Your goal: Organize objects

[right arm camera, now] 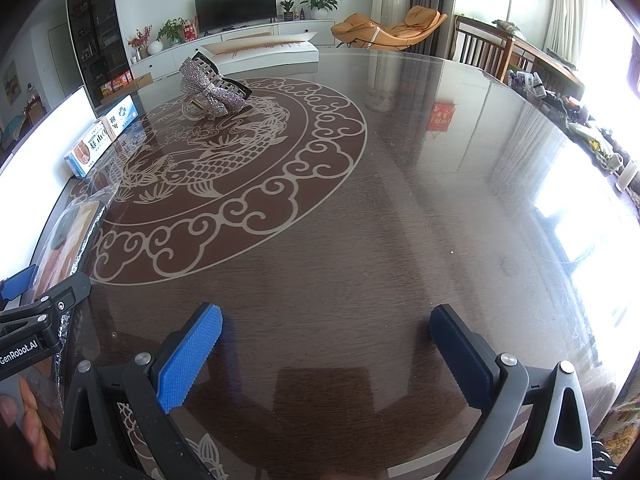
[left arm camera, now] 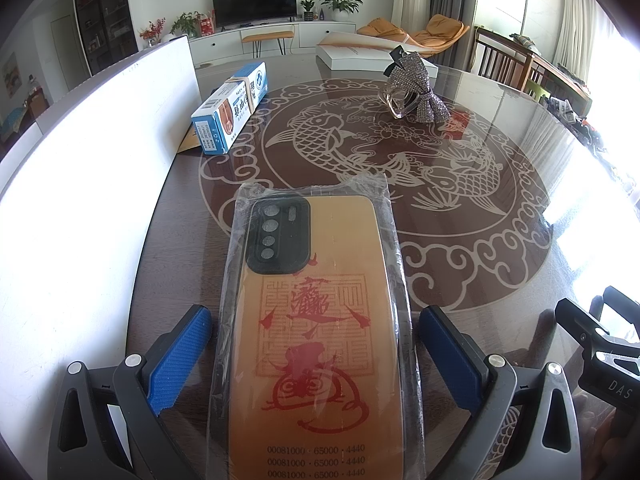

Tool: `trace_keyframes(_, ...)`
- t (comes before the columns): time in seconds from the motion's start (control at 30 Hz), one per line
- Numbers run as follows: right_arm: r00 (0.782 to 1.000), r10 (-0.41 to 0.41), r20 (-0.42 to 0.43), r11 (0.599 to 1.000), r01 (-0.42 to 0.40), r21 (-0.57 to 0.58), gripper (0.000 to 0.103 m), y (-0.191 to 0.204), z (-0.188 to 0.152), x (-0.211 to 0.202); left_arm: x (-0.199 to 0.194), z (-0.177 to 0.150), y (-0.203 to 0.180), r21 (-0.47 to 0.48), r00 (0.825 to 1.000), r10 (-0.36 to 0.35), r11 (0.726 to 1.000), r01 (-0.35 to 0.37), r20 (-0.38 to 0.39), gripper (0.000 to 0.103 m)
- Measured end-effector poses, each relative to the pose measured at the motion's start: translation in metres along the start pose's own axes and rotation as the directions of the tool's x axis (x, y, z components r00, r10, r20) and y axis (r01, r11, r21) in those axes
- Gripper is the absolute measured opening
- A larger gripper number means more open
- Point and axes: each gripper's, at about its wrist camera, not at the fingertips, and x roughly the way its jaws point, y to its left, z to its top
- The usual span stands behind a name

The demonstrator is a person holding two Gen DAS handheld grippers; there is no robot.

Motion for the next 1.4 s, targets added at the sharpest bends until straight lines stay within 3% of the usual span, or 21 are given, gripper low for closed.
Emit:
trace_keyframes(0.37, 0.999, 0.037, -0.028, 0.998, -0.038, -0.047, 0.103, -0.001, 0.003, 0.001, 0.0, 0.0, 0.0, 0.0, 1.0, 0.0, 1.0, 0.0, 0.0, 0.103)
trace_keyframes(0.5, 0.993, 0.099, -0.063, 0.985, -0.106, -0.134, 0.103, 0.001, 0.026, 0.017, 0.0, 0.0, 0.0, 0.0, 1.0, 0.0, 1.0, 0.0, 0.001, 0.103)
trace_keyframes(0.63, 0.989, 0.147, -0.032, 0.967, -0.151, -0.205, 0.103, 0.006, 0.063, 0.045, 0.0, 0.0, 0.0, 0.0, 1.0, 0.0, 1.0, 0.0, 0.001, 0.103)
trace_keyframes(0.8, 0.964, 0.262, -0.05, 0.887, -0.261, -0.381, 0.103, 0.036, 0.118, 0.084, -0.001, 0.0, 0.0, 0.0, 1.0, 0.0, 1.0, 0.0, 0.001, 0.103)
trace_keyframes(0.97, 0.966, 0.257, 0.002, 0.798, -0.211, -0.564, 0.103, 0.075, 0.174, 0.106, -0.004, -0.002, 0.0, 0.0, 1.0, 0.001, 1.0, -0.001, 0.001, 0.103)
trace_keyframes(1.07, 0.959, 0.282, 0.021, 0.767, -0.213, -0.605, 0.103, 0.099, 0.199, 0.112, -0.004, -0.002, 0.0, -0.001, 1.0, 0.001, 1.0, -0.001, 0.001, 0.103)
trace_keyframes(1.1, 0.952, 0.305, 0.002, 0.76, -0.242, -0.604, 0.099, 0.105, 0.205, 0.115, -0.004, -0.002, 0.0, -0.001, 1.0, 0.001, 1.0, -0.001, 0.001, 0.103)
trace_keyframes(1.13, 0.939, 0.344, -0.028, 0.754, -0.294, -0.588, 0.089, 0.107, 0.21, 0.117, -0.004, -0.002, 0.0, -0.001, 1.0, 0.001, 1.0, -0.001, 0.001, 0.103)
trace_keyframes(1.17, 0.916, 0.394, -0.078, 0.75, -0.369, -0.549, 0.06, 0.107, 0.215, 0.12, -0.004, -0.002, 0.0, -0.001, 1.0, 0.001, 1.0, -0.001, 0.001, 0.103)
trace_keyframes(1.23, 0.9, 0.429, -0.083, 0.788, -0.417, -0.453, 0.052, 0.098, 0.22, 0.117, -0.004, -0.002, 0.0, -0.001, 1.0, 0.001, 1.0, -0.001, 0.001, 0.103)
trace_keyframes(1.4, 0.871, 0.489, -0.035, 0.822, -0.474, -0.316, 0.051, 0.075, 0.187, 0.084, -0.004, -0.002, 0.001, -0.002, 1.0, -0.001, 1.0, 0.001, 0.002, 0.103)
